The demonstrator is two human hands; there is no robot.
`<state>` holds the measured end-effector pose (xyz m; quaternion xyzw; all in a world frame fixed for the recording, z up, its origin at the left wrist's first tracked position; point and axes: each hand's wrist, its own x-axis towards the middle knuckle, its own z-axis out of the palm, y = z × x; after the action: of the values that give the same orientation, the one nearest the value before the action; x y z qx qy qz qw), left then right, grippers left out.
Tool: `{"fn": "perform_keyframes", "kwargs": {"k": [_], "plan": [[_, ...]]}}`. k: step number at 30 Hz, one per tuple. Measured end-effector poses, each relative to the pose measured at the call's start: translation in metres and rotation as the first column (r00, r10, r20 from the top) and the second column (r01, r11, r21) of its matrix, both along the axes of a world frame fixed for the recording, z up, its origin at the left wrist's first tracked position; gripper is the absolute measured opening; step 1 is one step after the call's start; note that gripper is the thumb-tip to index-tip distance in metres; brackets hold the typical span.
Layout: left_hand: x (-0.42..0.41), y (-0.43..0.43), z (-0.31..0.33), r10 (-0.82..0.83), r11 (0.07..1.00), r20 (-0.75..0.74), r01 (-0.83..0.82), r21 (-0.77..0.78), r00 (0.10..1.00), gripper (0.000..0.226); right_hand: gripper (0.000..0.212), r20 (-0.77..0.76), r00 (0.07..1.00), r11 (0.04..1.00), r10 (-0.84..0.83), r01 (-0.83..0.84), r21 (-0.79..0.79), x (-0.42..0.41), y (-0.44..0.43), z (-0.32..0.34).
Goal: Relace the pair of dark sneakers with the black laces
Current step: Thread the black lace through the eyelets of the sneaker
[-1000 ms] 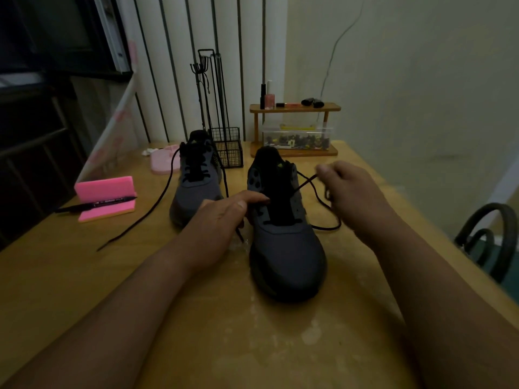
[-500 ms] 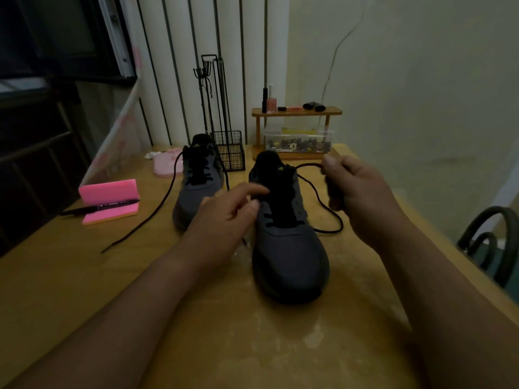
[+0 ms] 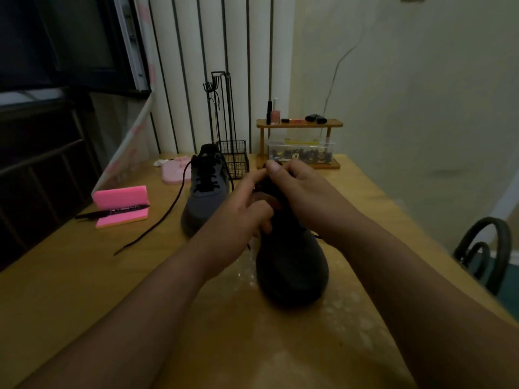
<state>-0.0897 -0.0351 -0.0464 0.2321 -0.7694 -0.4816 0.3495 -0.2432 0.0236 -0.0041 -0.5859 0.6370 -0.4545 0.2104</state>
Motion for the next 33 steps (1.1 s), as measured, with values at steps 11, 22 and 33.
{"fn": "perform_keyframes", "kwargs": {"k": [11,22,33], "plan": [[0.024,-0.012,-0.027,0.54,0.822,0.08,-0.545,0.163,0.838,0.03,0.026,-0.221,0.938,0.961,-0.265,0.277,0.024,-0.029,-0.008,0.004],[-0.015,0.042,-0.032,0.475,0.848,0.112,-0.42,-0.323,0.873,0.054,0.011,-0.858,0.494,0.894,-0.138,0.434,0.106,0.013,-0.027,0.013],[0.0,0.008,-0.042,0.194,0.969,0.226,-0.15,-0.195,0.955,0.082,0.025,0.477,0.847,0.972,-0.234,0.197,0.127,-0.032,-0.022,-0.003]]}}
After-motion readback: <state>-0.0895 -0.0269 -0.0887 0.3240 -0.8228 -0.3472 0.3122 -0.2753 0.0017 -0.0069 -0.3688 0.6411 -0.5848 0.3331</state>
